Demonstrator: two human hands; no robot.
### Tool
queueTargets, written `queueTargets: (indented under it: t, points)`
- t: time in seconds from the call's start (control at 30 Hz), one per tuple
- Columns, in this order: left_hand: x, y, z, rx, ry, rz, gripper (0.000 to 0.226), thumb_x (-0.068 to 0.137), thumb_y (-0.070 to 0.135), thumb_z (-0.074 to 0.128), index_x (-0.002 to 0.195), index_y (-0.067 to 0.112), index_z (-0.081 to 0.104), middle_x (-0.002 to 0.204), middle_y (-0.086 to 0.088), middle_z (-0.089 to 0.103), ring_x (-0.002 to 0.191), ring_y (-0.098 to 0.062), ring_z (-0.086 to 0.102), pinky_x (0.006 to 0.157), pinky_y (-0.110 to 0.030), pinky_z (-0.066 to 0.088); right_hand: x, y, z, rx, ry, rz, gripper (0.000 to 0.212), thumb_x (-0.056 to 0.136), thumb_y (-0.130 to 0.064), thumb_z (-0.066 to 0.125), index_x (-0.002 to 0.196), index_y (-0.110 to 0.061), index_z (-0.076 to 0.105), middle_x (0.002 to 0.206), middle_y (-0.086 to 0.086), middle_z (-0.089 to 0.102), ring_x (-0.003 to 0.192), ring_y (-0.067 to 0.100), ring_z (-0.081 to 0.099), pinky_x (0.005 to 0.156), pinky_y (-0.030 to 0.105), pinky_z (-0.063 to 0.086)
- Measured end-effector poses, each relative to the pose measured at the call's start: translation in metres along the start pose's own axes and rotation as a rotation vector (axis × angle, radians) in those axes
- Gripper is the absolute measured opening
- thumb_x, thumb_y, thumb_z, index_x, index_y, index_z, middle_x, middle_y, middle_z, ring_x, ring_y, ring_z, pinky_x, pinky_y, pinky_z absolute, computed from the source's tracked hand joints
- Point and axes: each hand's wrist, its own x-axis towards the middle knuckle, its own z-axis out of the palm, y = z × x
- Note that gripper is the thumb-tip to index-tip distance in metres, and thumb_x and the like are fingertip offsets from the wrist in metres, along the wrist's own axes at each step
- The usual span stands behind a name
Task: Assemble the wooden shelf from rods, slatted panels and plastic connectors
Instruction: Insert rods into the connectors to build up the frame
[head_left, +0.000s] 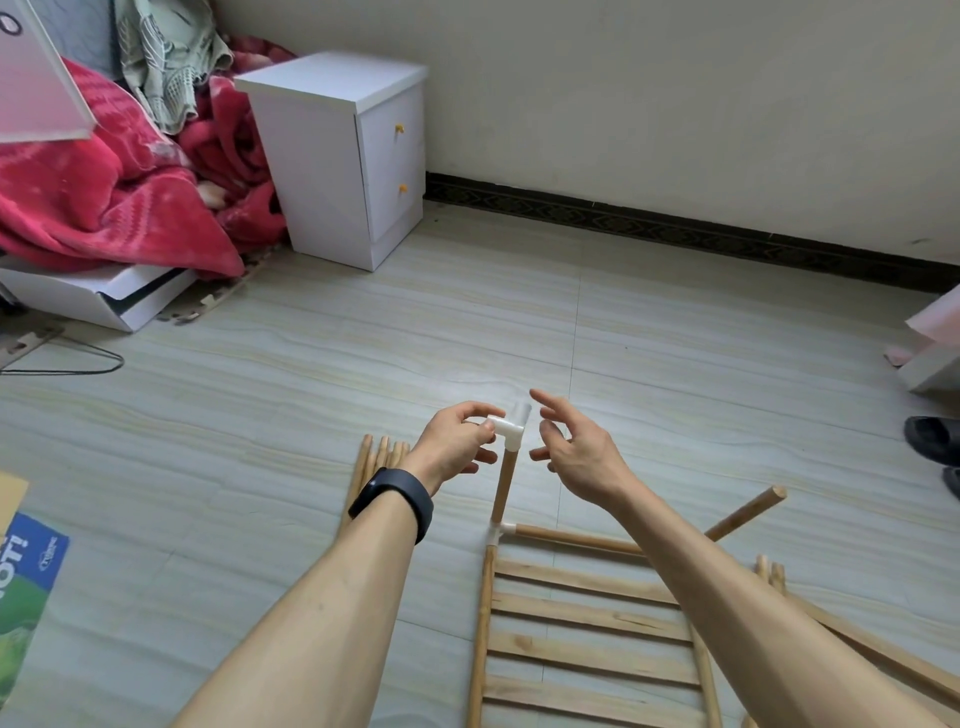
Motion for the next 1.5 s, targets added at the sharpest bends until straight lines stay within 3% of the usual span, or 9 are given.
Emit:
queueTargets:
  t: [0.1, 0.27, 0.43, 0.57, 0.7, 0.93, 1.13, 1.23, 1.5]
  points:
    - [0.003, 0.002, 0.002, -0.09, -0.005, -0.035, 0.024, 0.106, 0.019, 0.048, 0.115, 0.021, 0.07, 0.097, -0.003, 0.062, 0.081, -0.019, 0.068, 0.073, -0.031, 0.051, 0.001, -0.002, 0.001, 0.015, -0.063, 0.007, 0.04, 0.108, -0.024, 0.044, 0.143, -0.04, 0.051, 0.134, -0.007, 0.057, 0.079, 0.005, 0.074, 0.074, 0.027, 0.055]
    - [0.007, 0.003, 0.004, -0.233, 0.009, -0.122, 0.029, 0.108, 0.026, 0.044, 0.112, 0.016, 0.07, 0.095, -0.003, 0.058, 0.079, -0.019, 0.064, 0.073, -0.031, 0.051, -0.002, -0.011, 0.001, 0.229, -0.013, 0.03, 0.02, 0.101, -0.029, 0.061, 0.12, -0.021, 0.062, 0.12, 0.002, 0.068, 0.078, 0.016, 0.076, 0.08, 0.042, 0.059]
    - [0.008, 0.003, 0.01, -0.163, -0.005, -0.167, 0.029, 0.106, 0.034, 0.049, 0.116, 0.015, 0.068, 0.094, 0.0, 0.069, 0.079, -0.017, 0.066, 0.072, -0.031, 0.051, -0.001, -0.011, 0.003, 0.347, -0.027, 0.045, 0.018, 0.099, -0.024, 0.066, 0.113, -0.014, 0.072, 0.097, 0.006, 0.073, 0.076, 0.013, 0.072, 0.073, 0.026, 0.057]
    - [0.007, 0.002, 0.013, -0.012, 0.009, -0.104, 0.027, 0.102, 0.041, 0.054, 0.118, 0.024, 0.067, 0.104, 0.0, 0.069, 0.082, -0.015, 0.067, 0.072, -0.031, 0.05, 0.008, -0.005, 0.001, 0.444, 0.028, 0.136, 0.012, 0.098, -0.024, 0.067, 0.099, -0.014, 0.074, 0.085, 0.004, 0.074, 0.076, 0.016, 0.069, 0.074, 0.029, 0.056]
    - [0.007, 0.002, 0.014, 0.032, 0.014, -0.08, 0.031, 0.1, 0.051, 0.052, 0.107, 0.026, 0.07, 0.108, 0.002, 0.067, 0.09, -0.017, 0.068, 0.073, -0.031, 0.05, 0.014, 0.001, -0.002, 0.339, -0.009, 0.147, 0.012, 0.099, -0.025, 0.066, 0.096, -0.018, 0.075, 0.086, 0.003, 0.074, 0.073, 0.013, 0.069, 0.07, 0.025, 0.055]
    - [0.009, -0.007, 0.016, 0.12, 0.019, -0.059, 0.042, 0.096, 0.054, 0.06, 0.113, 0.017, 0.068, 0.113, -0.002, 0.07, 0.106, -0.021, 0.066, 0.089, -0.039, 0.054, 0.02, 0.003, 0.005, 0.346, 0.013, 0.149, 0.007, 0.095, -0.02, 0.072, 0.095, -0.013, 0.072, 0.087, 0.009, 0.074, 0.073, 0.016, 0.07, 0.071, 0.028, 0.055]
    - [0.012, -0.01, 0.019, 0.087, 0.019, -0.045, 0.02, 0.1, 0.043, 0.059, 0.111, 0.028, 0.067, 0.116, 0.003, 0.071, 0.1, -0.012, 0.066, 0.075, -0.028, 0.05, 0.018, 0.012, 0.01, 0.457, 0.019, 0.201, 0.021, 0.096, -0.027, 0.071, 0.105, -0.009, 0.075, 0.099, 0.01, 0.077, 0.09, 0.022, 0.075, 0.075, 0.028, 0.058]
    - [0.013, -0.014, 0.02, 0.102, 0.036, -0.04, 0.029, 0.099, 0.044, 0.059, 0.12, 0.026, 0.07, 0.121, 0.005, 0.068, 0.11, -0.014, 0.062, 0.088, -0.032, 0.049, 0.014, 0.018, 0.013, 0.493, 0.035, 0.218, 0.025, 0.095, -0.029, 0.071, 0.108, -0.009, 0.076, 0.095, 0.007, 0.077, 0.083, 0.015, 0.074, 0.073, 0.026, 0.057]
    - [0.013, -0.016, 0.026, 0.102, 0.081, -0.023, 0.021, 0.098, 0.045, 0.062, 0.104, 0.028, 0.072, 0.109, 0.006, 0.073, 0.096, -0.015, 0.07, 0.078, -0.031, 0.05, 0.015, 0.023, 0.018, 0.5, 0.105, 0.208, 0.021, 0.091, -0.035, 0.075, 0.102, -0.017, 0.077, 0.089, 0.0, 0.078, 0.077, 0.014, 0.075, 0.069, 0.025, 0.059]
